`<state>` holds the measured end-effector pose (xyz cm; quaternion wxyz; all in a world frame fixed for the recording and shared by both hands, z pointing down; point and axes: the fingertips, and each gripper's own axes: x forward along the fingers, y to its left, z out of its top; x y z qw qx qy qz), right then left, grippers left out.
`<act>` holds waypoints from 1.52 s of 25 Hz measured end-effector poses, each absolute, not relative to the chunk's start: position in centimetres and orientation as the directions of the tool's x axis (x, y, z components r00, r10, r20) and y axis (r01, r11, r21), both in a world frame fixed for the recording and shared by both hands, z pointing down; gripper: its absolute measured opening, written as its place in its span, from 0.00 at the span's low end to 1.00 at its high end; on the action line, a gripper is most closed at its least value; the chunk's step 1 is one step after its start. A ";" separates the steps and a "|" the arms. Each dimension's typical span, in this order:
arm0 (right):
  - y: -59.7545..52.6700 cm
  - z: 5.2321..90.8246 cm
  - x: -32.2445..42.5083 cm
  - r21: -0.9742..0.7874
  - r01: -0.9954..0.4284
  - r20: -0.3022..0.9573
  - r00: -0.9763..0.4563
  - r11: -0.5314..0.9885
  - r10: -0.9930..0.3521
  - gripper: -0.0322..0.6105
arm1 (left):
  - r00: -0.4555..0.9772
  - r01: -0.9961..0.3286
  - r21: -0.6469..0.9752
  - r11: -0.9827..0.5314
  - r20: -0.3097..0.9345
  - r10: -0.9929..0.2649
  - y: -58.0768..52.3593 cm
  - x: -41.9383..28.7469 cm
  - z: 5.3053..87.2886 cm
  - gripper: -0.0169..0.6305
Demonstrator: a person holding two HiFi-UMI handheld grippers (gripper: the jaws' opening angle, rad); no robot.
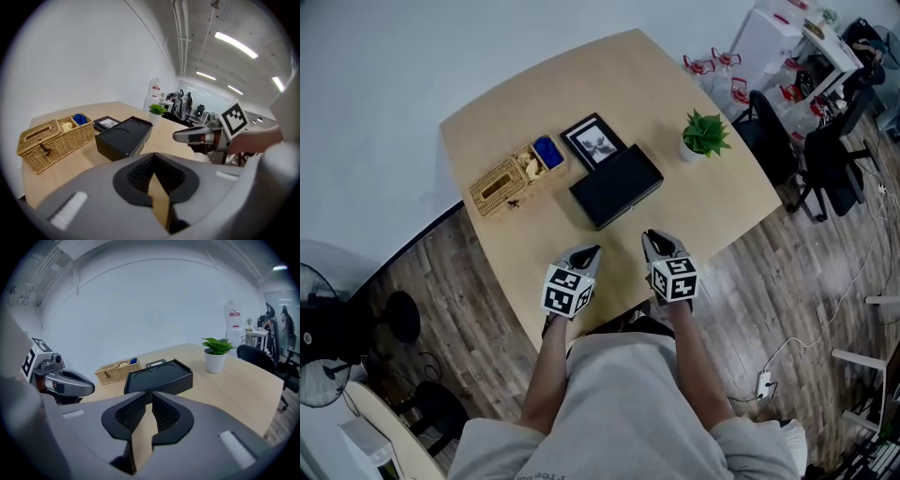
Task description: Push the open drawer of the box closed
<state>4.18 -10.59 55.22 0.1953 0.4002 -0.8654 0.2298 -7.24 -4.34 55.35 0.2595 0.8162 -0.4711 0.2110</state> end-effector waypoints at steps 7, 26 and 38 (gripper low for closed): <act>-9.7 53.2 4.8 -0.260 -0.750 0.480 -0.646 0.607 -0.593 0.05 | 0.434 -0.900 0.252 -0.355 0.571 -0.697 -3.2 -6.2 54.4 0.11; -5.7 54.0 8.9 -0.248 -0.684 0.457 -0.707 0.686 -0.540 0.05 | 0.344 -0.937 0.153 -0.313 0.558 -0.756 -0.1 -4.4 53.4 0.11; -5.9 54.1 9.0 -0.261 -0.671 0.459 -0.719 0.694 -0.522 0.05 | 0.275 -0.962 0.163 -0.221 0.579 -0.768 0.2 -4.7 54.1 0.11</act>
